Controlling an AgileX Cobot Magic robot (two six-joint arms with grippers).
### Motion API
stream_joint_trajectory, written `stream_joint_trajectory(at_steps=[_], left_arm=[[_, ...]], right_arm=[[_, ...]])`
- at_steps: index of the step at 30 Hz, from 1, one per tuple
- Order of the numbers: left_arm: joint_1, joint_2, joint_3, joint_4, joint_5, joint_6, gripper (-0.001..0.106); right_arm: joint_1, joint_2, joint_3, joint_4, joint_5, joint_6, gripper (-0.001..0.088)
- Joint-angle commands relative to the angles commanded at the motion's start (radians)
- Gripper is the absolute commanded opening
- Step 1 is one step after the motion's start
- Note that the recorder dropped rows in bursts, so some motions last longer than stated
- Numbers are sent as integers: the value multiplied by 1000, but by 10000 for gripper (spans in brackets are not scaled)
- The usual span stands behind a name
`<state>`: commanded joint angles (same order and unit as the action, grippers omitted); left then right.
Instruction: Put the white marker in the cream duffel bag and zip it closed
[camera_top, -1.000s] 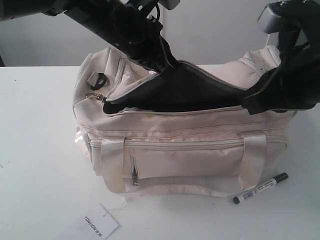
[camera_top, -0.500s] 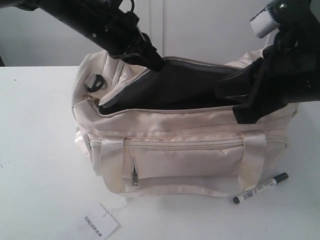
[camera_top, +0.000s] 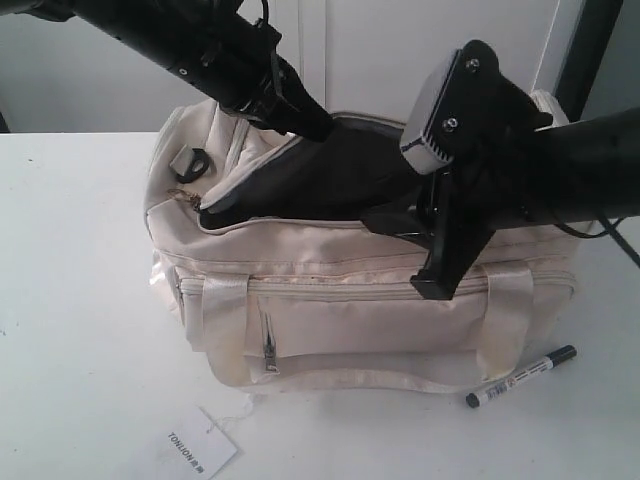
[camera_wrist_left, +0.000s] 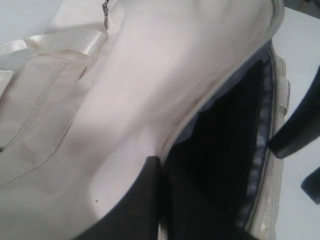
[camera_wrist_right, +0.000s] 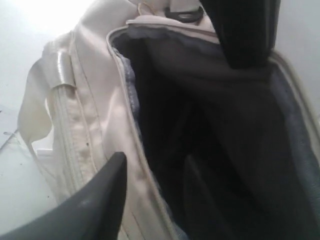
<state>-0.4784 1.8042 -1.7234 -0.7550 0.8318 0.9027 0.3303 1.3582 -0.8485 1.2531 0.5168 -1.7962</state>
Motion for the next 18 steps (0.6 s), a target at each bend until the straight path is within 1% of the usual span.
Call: stream_joint_trajectory(at_steps=[2,6,15,18], left_arm=[[0,0,0,0,-2,21,0],[0,0,0,9,-8,21,0],[0,0,0,15,-67,21,0],[0,0,0,15,-71,21,0]], right_arm=[[0,21,0,30,11,-51,369],[0,43,0,30,16,-60,371],[0,65,0,31,0,-23,371],[0,69,0,31,-3,24,371]])
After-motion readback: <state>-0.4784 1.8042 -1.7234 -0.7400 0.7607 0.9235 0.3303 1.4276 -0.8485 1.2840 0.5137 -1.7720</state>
